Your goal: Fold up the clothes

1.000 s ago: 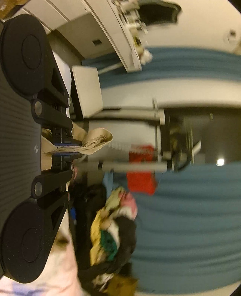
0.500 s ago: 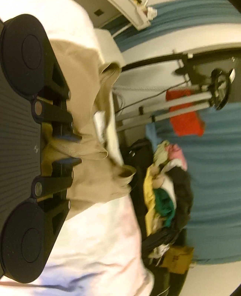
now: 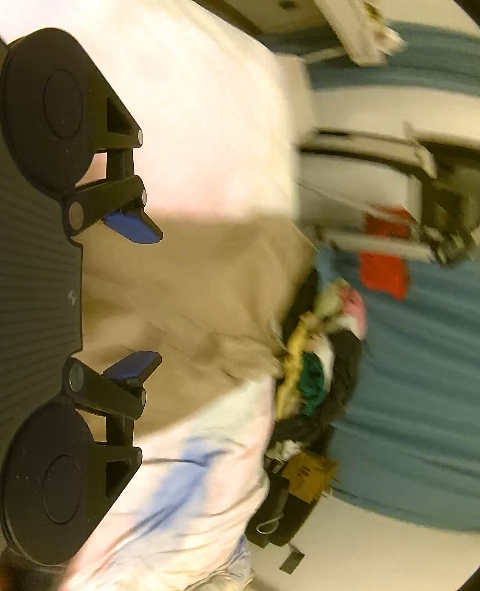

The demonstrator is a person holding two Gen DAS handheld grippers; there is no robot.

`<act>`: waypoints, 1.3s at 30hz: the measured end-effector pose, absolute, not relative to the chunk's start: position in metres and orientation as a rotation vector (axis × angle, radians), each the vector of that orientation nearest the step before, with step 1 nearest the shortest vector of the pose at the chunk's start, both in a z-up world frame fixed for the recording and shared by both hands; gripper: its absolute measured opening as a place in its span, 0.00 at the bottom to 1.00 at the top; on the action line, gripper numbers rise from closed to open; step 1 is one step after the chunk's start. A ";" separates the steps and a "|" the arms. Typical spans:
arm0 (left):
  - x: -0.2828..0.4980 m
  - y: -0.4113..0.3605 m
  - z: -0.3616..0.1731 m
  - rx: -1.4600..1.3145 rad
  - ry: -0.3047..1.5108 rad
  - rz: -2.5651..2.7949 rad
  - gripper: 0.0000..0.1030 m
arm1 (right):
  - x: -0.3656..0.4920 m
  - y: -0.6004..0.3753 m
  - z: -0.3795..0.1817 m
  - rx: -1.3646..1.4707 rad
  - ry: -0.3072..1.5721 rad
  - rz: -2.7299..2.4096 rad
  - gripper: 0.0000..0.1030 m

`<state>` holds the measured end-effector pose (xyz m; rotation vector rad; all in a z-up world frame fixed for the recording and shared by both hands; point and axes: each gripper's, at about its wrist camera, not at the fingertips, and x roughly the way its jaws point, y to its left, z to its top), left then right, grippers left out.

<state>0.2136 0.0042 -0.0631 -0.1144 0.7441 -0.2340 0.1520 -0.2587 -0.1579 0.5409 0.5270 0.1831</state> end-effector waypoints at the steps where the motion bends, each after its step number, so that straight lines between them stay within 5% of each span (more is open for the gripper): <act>1: 0.196 0.025 -0.063 -0.134 0.779 -0.229 0.65 | 0.148 -0.256 -0.155 0.548 0.522 0.214 0.87; 7: 0.147 0.125 -0.092 -0.208 0.978 -0.199 0.67 | 0.120 -0.235 -0.148 0.587 0.535 0.374 0.86; 14: 0.126 0.102 -0.092 0.002 1.059 -0.364 0.65 | 0.090 -0.240 -0.153 0.652 0.607 0.349 0.86; 17: 0.118 0.092 -0.092 0.094 1.090 -0.434 0.48 | 0.088 -0.244 -0.153 0.663 0.605 0.331 0.87; 19: 0.112 0.086 -0.092 0.156 1.110 -0.481 0.15 | 0.087 -0.246 -0.154 0.669 0.604 0.320 0.87; 22: 0.103 0.076 -0.092 0.248 1.136 -0.550 0.07 | 0.085 -0.249 -0.154 0.679 0.601 0.304 0.87; 39: 0.018 -0.063 -0.100 0.413 1.006 -0.488 0.01 | 0.081 -0.255 -0.148 0.638 0.599 0.260 0.87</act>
